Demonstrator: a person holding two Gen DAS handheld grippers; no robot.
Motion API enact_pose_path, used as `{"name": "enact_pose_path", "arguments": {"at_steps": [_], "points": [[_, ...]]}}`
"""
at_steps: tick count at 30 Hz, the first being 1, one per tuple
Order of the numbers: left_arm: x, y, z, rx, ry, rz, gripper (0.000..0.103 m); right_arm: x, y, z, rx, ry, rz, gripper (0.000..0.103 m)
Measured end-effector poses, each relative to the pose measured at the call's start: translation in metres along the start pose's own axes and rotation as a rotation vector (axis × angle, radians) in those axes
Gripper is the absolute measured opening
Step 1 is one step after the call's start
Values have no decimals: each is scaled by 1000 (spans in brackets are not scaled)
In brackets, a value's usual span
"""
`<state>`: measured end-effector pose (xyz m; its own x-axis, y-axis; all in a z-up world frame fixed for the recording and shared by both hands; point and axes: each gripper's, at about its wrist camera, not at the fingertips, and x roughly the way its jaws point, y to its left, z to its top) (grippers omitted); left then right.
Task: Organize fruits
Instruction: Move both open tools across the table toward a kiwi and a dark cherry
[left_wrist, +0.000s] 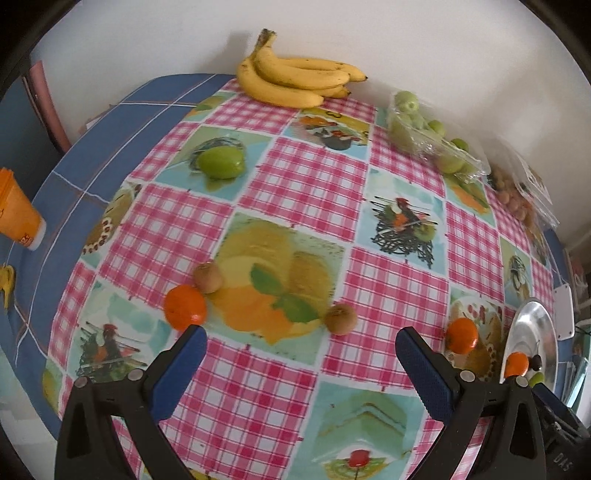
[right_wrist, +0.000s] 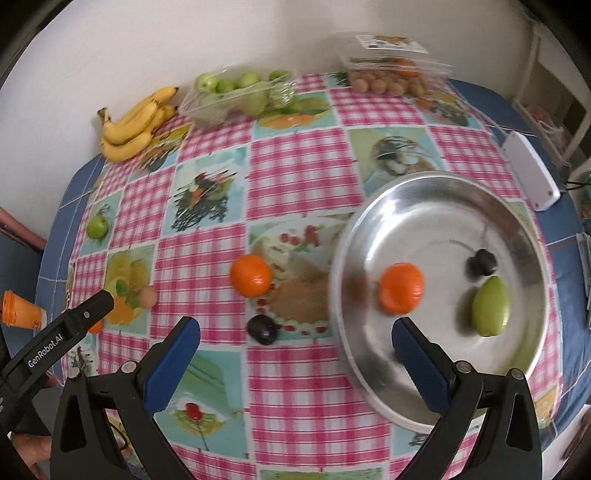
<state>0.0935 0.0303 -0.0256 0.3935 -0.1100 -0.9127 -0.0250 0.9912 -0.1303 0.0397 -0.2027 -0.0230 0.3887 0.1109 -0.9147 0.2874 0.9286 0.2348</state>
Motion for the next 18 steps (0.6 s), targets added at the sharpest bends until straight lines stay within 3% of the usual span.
{"name": "enact_pose_path", "arguments": {"at_steps": [8,18], "points": [[0,22,0,-39,3,16,103,11,29,-1,-58,21,47,103],[10,28,2,-48,30,5,103,28,33,-2,-60,55,59,103]]}}
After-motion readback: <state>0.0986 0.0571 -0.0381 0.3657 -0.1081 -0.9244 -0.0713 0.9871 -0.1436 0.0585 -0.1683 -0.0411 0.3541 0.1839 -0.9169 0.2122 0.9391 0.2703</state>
